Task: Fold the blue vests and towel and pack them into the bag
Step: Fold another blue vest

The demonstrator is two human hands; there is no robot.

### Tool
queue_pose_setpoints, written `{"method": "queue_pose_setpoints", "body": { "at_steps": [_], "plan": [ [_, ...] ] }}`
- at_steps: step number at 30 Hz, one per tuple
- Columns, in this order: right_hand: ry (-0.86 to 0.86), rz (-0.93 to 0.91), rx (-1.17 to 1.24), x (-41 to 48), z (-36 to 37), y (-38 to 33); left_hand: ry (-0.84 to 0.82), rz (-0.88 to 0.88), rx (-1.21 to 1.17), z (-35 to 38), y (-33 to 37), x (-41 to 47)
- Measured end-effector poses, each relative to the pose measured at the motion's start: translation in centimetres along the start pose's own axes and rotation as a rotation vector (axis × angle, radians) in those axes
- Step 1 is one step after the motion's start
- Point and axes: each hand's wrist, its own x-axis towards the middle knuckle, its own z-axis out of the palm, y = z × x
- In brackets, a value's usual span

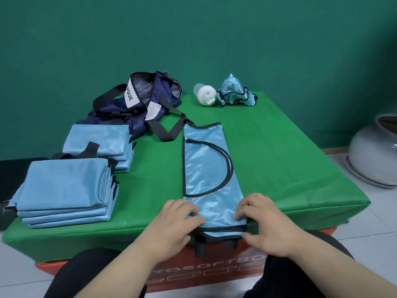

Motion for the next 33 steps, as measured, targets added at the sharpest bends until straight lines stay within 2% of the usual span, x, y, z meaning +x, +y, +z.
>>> {"method": "queue_pose_setpoints", "body": {
  "at_steps": [5,11,17,20,25,33],
  "plan": [
    [0.004,-0.018,-0.007,0.0,0.0,-0.2,0.123,-0.055,-0.130,0.0,-0.4,0.4],
    [-0.058,-0.038,-0.094,-0.1,0.5,-0.5,0.224,-0.298,-0.338,-0.6,0.0,1.0],
    [0.057,-0.116,-0.144,1.2,0.5,-0.9,0.144,-0.506,-0.576,-1.4,-0.1,1.2],
    [0.127,-0.057,-0.007,2.0,0.3,-1.8,0.161,-0.533,-0.651,-1.5,-0.6,1.3],
    [0.274,0.177,0.334,2.2,0.5,-2.4,0.176,-0.520,-0.747,-1.9,-0.7,1.2],
    [0.391,0.256,0.712,2.6,0.5,-2.4,0.176,-0.479,-0.853,-2.9,-0.6,0.8]
  ]
}}
